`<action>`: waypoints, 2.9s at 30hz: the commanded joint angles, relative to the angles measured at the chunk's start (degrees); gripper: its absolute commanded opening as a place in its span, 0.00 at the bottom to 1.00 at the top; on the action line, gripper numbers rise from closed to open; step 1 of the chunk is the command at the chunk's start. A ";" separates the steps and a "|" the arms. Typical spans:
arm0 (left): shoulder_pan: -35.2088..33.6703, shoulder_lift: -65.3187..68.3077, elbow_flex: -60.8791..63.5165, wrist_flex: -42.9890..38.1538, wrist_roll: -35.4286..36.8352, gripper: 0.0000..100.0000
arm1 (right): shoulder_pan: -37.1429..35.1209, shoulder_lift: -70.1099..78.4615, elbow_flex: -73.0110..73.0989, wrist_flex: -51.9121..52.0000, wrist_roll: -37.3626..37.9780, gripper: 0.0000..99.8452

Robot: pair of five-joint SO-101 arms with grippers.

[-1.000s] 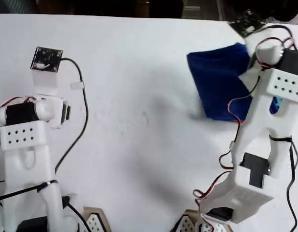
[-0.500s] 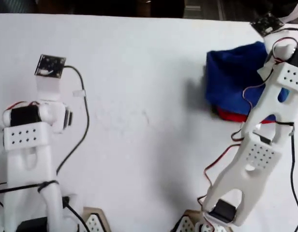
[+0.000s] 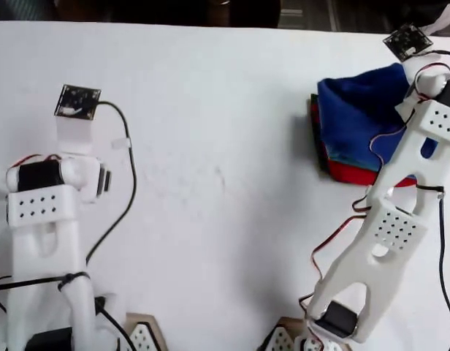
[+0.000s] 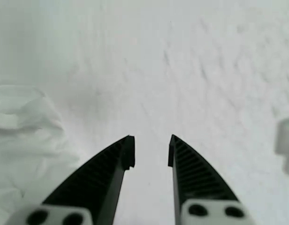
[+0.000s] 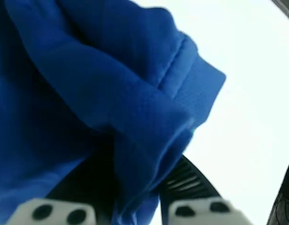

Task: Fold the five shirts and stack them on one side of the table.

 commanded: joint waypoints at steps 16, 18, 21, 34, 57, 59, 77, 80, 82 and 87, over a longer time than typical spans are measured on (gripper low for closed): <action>-0.53 -1.67 2.33 -0.70 -0.44 0.15 | 1.98 3.74 -2.55 -7.96 -0.09 0.18; -0.53 -1.67 3.03 -0.79 -0.53 0.15 | 2.07 3.47 -2.90 -7.25 -0.09 0.27; -0.53 -1.67 3.47 -1.67 -0.53 0.15 | 2.51 2.59 -4.22 -7.34 -0.26 0.31; -0.53 -1.67 3.47 -2.02 -0.53 0.15 | -1.71 -0.04 -18.29 9.36 -23.91 0.02; -0.62 -1.67 3.38 -4.04 -0.53 0.15 | -2.59 -1.71 10.46 12.62 -18.02 0.02; -0.62 -1.67 3.47 -4.75 -0.53 0.15 | -2.59 -4.26 10.55 12.62 -17.32 0.02; -21.54 -1.58 -5.32 3.78 -9.76 0.15 | -23.87 -54.11 58.81 9.71 -24.97 0.02; -27.16 -1.58 -5.85 3.78 -14.51 0.15 | -29.41 -62.11 67.87 7.96 -26.46 0.02; -30.42 -1.49 -5.32 4.13 -18.37 0.15 | -33.01 -66.24 73.93 7.69 -26.46 0.02; -39.38 0.00 -6.64 2.11 -25.41 0.23 | -38.99 -73.80 85.63 6.64 -26.46 0.02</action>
